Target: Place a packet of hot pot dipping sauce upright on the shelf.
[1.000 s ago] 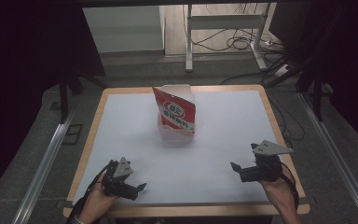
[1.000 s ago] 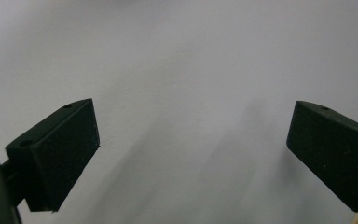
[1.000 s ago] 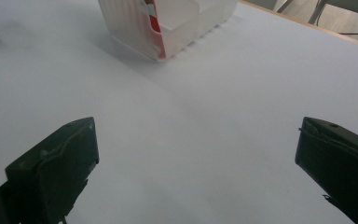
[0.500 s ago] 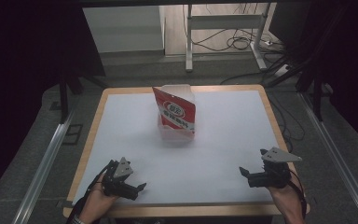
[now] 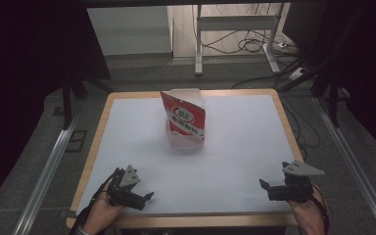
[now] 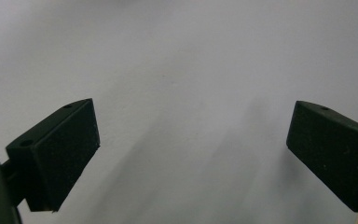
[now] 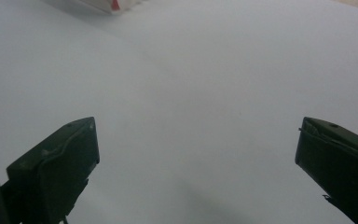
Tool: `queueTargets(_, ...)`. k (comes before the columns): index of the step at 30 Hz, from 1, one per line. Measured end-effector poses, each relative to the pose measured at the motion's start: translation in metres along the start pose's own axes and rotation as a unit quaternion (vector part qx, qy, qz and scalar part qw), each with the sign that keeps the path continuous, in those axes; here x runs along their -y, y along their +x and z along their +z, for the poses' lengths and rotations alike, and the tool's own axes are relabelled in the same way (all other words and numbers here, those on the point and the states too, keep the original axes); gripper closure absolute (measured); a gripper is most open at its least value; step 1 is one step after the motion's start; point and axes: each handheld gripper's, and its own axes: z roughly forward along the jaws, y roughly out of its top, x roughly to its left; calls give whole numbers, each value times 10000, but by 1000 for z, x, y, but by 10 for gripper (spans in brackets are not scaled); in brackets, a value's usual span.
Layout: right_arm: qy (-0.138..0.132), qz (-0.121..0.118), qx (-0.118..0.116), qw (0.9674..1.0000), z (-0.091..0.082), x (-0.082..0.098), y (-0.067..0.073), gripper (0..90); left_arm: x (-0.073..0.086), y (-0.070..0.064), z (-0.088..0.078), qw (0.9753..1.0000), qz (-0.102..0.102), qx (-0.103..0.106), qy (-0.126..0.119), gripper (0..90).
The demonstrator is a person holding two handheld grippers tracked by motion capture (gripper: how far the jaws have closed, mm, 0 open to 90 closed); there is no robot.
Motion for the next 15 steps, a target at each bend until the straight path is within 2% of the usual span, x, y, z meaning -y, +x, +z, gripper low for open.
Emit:
queueTargets(4, 96, 26, 89, 9999, 1, 7, -5, 0, 0, 0, 0, 10000, 13, -1, 11, 25)
queueTargets(10, 264, 245, 74, 9993, 4, 15, -13, 0, 0, -1, 1, 10000, 40, -16, 29, 27)
queueTargets(15, 318, 254, 74, 9991, 5, 16, -13, 0, -1, -1, 1, 10000, 39, -15, 34, 27)
